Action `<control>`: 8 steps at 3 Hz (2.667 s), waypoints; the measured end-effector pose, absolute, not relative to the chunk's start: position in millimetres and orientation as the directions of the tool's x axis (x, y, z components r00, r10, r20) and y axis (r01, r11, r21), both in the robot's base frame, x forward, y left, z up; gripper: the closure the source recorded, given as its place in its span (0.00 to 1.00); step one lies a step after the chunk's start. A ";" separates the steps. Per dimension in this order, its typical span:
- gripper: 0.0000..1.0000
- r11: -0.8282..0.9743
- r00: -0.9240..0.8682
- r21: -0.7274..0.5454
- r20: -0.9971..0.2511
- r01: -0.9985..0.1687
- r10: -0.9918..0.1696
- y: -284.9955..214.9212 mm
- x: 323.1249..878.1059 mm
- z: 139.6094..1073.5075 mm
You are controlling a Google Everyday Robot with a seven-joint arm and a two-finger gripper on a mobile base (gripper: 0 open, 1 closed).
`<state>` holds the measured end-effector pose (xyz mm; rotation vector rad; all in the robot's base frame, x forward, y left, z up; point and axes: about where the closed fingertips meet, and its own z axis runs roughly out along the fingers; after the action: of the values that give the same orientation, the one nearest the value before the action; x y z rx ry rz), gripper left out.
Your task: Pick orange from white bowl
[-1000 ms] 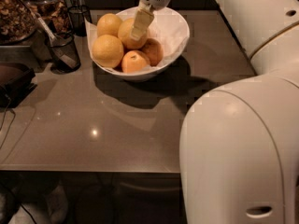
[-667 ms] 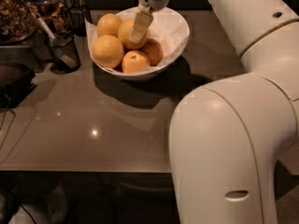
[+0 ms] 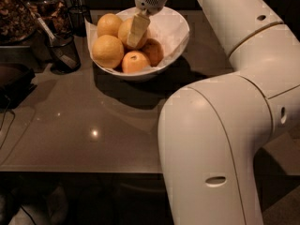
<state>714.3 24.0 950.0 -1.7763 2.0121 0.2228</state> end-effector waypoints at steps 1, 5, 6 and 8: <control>0.46 0.156 -0.076 -0.153 -0.430 -0.976 -0.900 26.7 716.0 945.3; 0.62 0.152 -0.082 -0.126 -0.443 -0.980 -0.893 30.7 719.8 943.2; 0.85 0.161 -0.055 -0.176 -0.493 -0.971 -0.869 41.0 718.7 970.4; 1.00 0.171 -0.006 -0.241 -0.563 -0.955 -0.826 53.0 710.6 1010.8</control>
Offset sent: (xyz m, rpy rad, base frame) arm 0.0156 0.0090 -0.0437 0.0168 0.1149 0.0345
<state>710.6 53.0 1010.8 -1.6806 1.8567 0.2788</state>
